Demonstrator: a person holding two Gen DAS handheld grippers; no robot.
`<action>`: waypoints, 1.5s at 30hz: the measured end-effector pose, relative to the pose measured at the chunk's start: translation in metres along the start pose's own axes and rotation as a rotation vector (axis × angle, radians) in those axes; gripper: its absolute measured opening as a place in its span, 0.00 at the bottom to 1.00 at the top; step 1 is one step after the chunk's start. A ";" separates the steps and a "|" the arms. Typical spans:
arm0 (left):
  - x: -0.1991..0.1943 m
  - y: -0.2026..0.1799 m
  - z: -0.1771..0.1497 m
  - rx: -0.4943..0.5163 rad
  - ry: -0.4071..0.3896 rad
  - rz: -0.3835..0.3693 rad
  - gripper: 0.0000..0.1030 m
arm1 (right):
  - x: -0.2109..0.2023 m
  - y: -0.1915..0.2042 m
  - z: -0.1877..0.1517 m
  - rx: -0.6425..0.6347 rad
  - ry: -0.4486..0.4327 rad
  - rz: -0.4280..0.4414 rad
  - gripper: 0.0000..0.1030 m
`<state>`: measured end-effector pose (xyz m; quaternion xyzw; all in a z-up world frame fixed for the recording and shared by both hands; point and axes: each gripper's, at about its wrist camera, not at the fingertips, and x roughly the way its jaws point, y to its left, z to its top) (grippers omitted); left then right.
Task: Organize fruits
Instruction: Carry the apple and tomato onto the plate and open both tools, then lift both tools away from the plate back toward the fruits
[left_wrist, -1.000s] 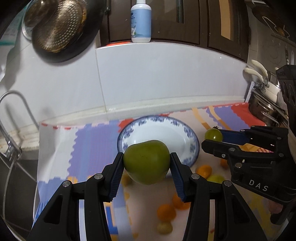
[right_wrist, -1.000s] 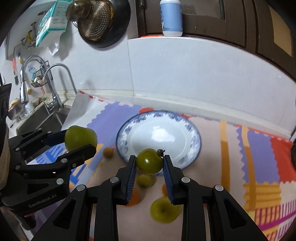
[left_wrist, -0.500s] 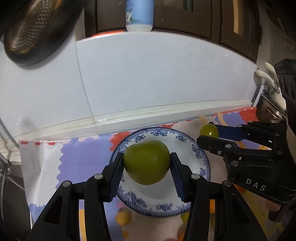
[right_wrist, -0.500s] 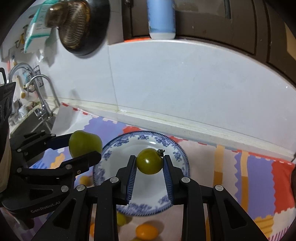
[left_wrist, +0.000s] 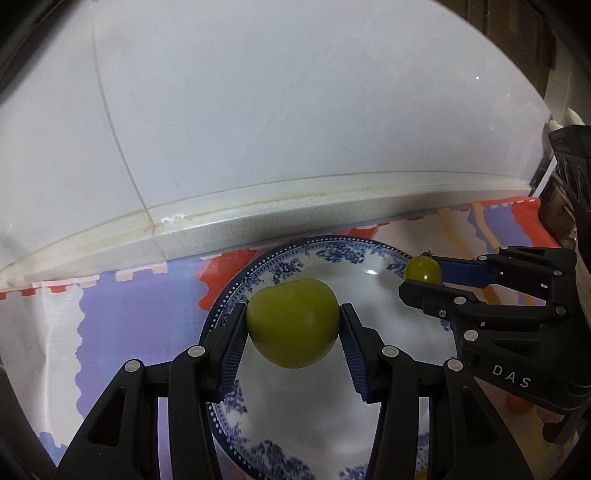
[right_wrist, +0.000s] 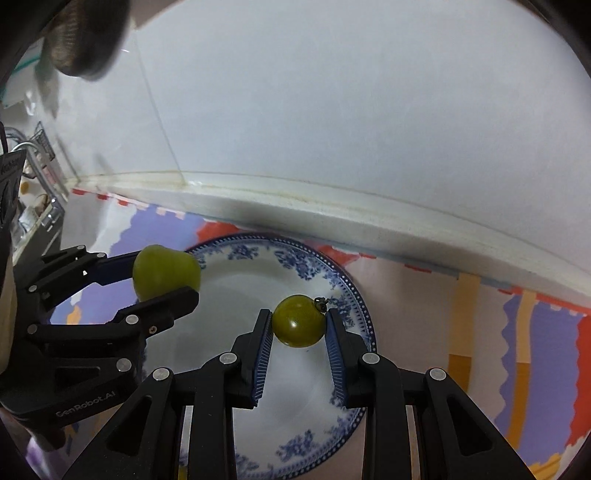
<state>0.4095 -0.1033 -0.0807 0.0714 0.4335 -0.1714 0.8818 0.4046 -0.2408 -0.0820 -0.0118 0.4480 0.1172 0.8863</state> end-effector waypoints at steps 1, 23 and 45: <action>0.003 0.000 0.001 0.001 0.007 -0.001 0.47 | 0.005 -0.001 0.000 0.004 0.010 0.005 0.29; -0.002 0.006 0.006 -0.028 -0.006 0.011 0.54 | 0.018 -0.002 0.001 0.001 0.035 0.004 0.39; -0.149 -0.013 -0.039 -0.041 -0.242 0.118 0.84 | -0.112 0.032 -0.038 0.010 -0.205 -0.080 0.57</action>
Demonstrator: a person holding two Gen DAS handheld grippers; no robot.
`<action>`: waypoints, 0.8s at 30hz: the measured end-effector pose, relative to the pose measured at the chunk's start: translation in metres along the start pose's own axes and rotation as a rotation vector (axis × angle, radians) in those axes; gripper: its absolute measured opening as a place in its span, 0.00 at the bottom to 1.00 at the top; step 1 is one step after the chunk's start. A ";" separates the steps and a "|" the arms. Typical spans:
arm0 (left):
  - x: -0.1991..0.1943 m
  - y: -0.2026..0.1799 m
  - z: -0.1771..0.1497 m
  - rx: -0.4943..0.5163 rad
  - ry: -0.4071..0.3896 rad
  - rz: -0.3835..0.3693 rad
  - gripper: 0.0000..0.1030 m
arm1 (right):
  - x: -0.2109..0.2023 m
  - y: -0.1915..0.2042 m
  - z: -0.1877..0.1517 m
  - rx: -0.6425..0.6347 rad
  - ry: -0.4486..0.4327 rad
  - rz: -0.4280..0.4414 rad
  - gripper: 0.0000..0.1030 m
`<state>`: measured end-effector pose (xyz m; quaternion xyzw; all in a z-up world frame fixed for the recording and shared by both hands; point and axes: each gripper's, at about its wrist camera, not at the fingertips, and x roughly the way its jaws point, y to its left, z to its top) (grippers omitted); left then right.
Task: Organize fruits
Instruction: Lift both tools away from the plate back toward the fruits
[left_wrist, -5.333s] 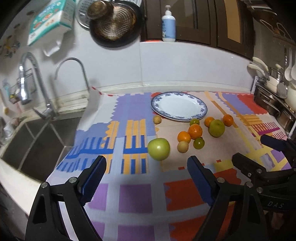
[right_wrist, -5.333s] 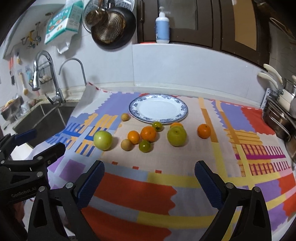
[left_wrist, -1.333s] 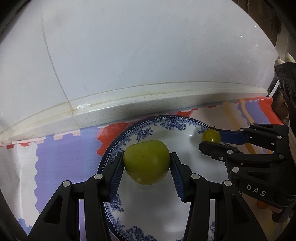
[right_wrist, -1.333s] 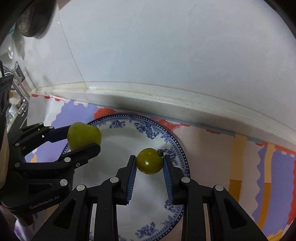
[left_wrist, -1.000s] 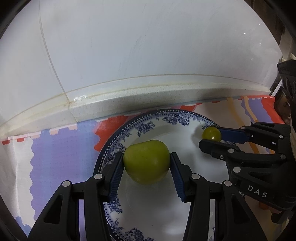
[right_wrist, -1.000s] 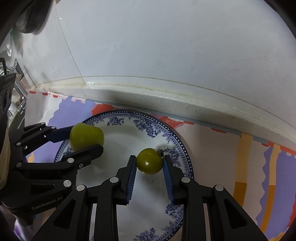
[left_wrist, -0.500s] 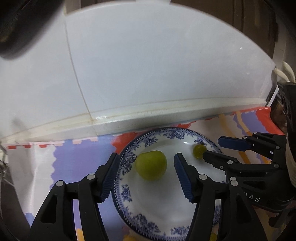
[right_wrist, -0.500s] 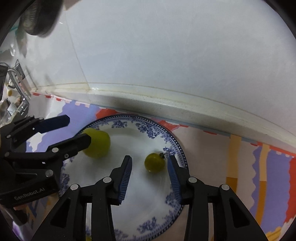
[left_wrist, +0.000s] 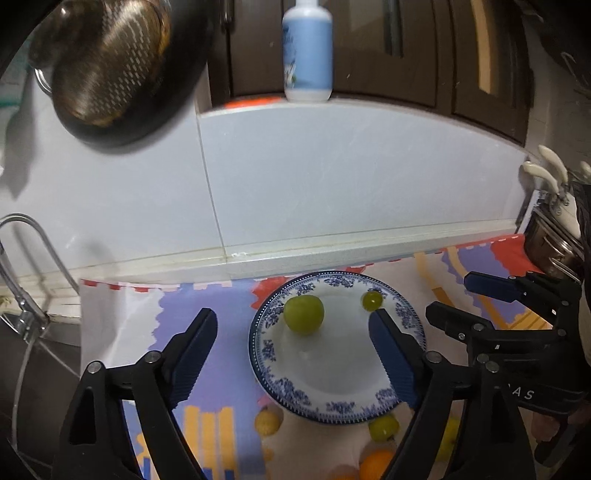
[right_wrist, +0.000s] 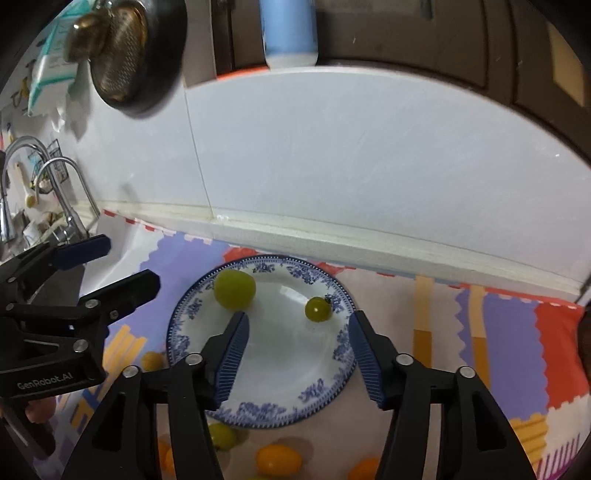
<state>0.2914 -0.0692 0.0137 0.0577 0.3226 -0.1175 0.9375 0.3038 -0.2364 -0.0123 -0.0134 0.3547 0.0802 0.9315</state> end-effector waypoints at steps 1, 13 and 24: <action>-0.006 -0.001 -0.002 0.003 -0.008 0.003 0.85 | -0.005 0.000 -0.002 0.002 -0.007 0.000 0.58; -0.074 -0.005 -0.035 0.020 -0.067 0.042 0.94 | -0.070 0.017 -0.035 0.019 -0.076 -0.028 0.67; -0.103 -0.008 -0.071 0.023 -0.057 0.067 0.94 | -0.098 0.030 -0.069 -0.015 -0.089 -0.062 0.69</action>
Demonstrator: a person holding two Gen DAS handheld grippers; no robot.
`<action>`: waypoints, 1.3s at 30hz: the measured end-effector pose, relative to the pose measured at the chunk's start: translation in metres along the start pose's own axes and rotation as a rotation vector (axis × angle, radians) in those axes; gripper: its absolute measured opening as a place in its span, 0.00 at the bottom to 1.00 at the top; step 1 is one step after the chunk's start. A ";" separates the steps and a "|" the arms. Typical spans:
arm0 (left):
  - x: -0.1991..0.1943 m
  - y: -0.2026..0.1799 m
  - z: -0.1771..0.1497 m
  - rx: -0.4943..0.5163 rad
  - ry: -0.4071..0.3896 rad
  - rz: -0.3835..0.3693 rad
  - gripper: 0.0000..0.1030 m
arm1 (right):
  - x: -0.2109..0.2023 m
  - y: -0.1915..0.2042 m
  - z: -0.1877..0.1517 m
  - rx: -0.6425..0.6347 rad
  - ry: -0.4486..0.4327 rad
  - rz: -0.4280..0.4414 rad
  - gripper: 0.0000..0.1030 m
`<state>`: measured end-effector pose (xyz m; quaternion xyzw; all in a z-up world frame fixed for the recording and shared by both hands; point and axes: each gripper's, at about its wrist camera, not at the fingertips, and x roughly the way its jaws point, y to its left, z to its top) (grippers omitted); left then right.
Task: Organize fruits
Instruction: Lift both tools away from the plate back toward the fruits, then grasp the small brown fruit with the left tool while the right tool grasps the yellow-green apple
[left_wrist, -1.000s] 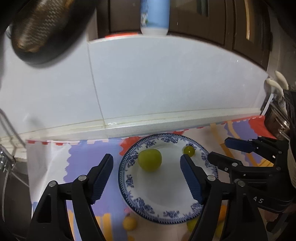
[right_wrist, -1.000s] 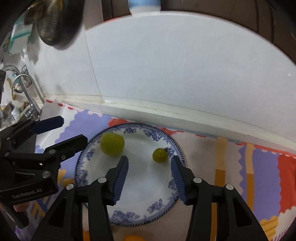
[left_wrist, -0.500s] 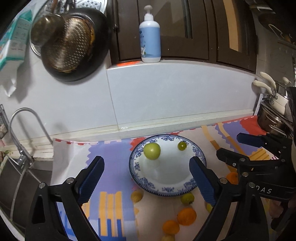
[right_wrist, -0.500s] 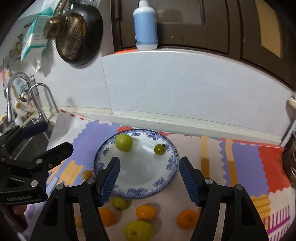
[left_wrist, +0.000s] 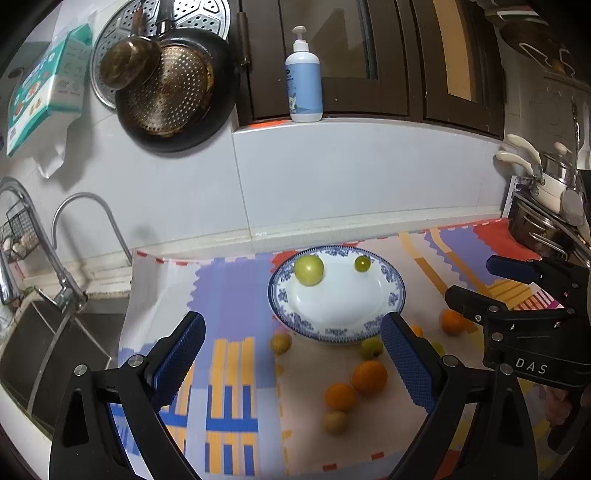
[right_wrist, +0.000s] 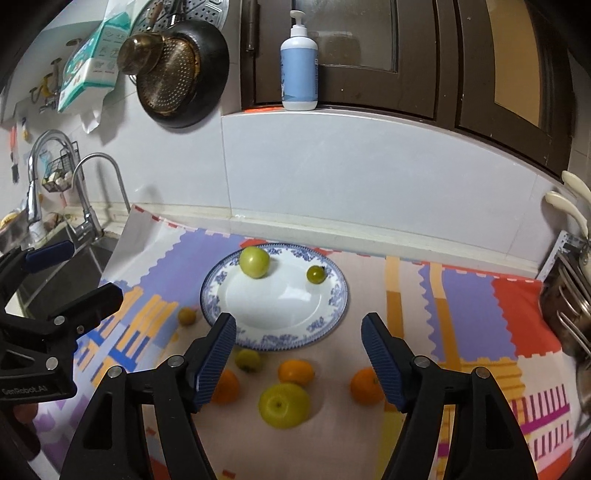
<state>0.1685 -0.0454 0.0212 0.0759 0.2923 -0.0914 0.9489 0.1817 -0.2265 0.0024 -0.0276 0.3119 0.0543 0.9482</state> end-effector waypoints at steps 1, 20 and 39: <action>-0.001 0.000 -0.003 0.000 0.002 0.001 0.94 | -0.001 0.001 -0.002 0.000 0.003 0.001 0.69; 0.014 -0.011 -0.067 0.008 0.164 -0.026 0.94 | 0.012 0.009 -0.060 -0.022 0.139 0.011 0.69; 0.074 -0.017 -0.095 -0.057 0.353 -0.102 0.69 | 0.063 0.004 -0.081 -0.046 0.256 0.054 0.67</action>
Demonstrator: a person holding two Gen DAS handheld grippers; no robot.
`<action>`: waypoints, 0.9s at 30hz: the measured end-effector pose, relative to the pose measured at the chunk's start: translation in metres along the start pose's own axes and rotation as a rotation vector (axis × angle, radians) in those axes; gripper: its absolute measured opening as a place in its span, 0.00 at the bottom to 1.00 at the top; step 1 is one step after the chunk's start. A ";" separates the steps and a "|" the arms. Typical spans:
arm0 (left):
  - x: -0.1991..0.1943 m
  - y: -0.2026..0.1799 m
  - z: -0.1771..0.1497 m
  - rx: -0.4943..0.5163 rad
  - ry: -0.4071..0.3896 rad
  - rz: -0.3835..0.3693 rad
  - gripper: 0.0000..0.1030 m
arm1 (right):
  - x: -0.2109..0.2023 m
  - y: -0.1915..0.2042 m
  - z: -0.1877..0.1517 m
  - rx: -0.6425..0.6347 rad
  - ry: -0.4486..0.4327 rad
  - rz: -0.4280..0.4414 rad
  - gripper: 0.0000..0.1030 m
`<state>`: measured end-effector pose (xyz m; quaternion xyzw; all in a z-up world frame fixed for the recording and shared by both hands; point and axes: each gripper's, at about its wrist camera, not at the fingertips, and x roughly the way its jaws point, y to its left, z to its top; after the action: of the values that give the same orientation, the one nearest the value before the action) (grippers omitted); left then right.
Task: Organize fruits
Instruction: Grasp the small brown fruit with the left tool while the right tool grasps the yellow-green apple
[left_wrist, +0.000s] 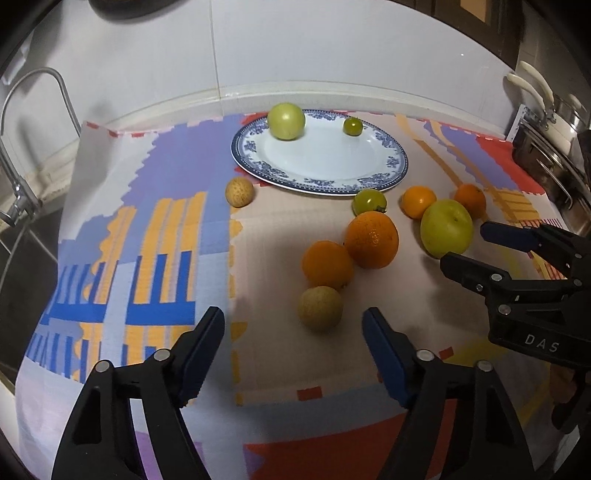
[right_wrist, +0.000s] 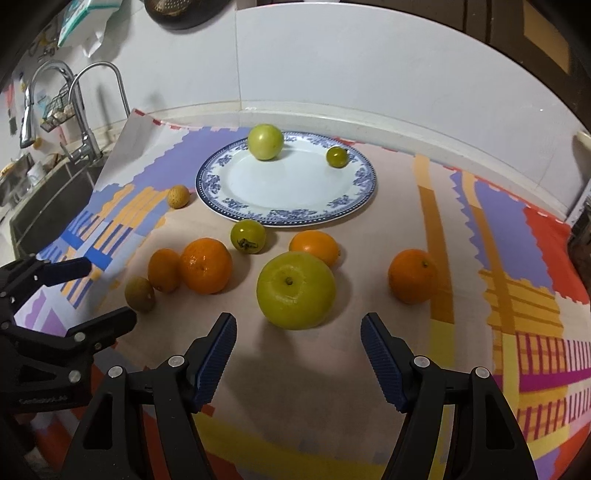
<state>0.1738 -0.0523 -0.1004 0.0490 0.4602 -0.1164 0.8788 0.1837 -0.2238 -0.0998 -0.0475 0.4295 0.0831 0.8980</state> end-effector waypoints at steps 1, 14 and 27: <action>0.001 0.000 0.001 -0.003 0.003 -0.007 0.65 | 0.002 0.000 0.001 -0.002 0.003 0.003 0.66; 0.017 -0.002 0.006 -0.031 0.050 -0.063 0.33 | 0.022 0.000 0.015 -0.023 0.029 0.021 0.52; 0.012 -0.003 0.007 -0.022 0.028 -0.089 0.26 | 0.023 -0.002 0.015 -0.006 0.027 0.015 0.48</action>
<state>0.1855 -0.0586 -0.1064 0.0203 0.4755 -0.1498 0.8667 0.2092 -0.2208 -0.1081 -0.0480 0.4417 0.0905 0.8913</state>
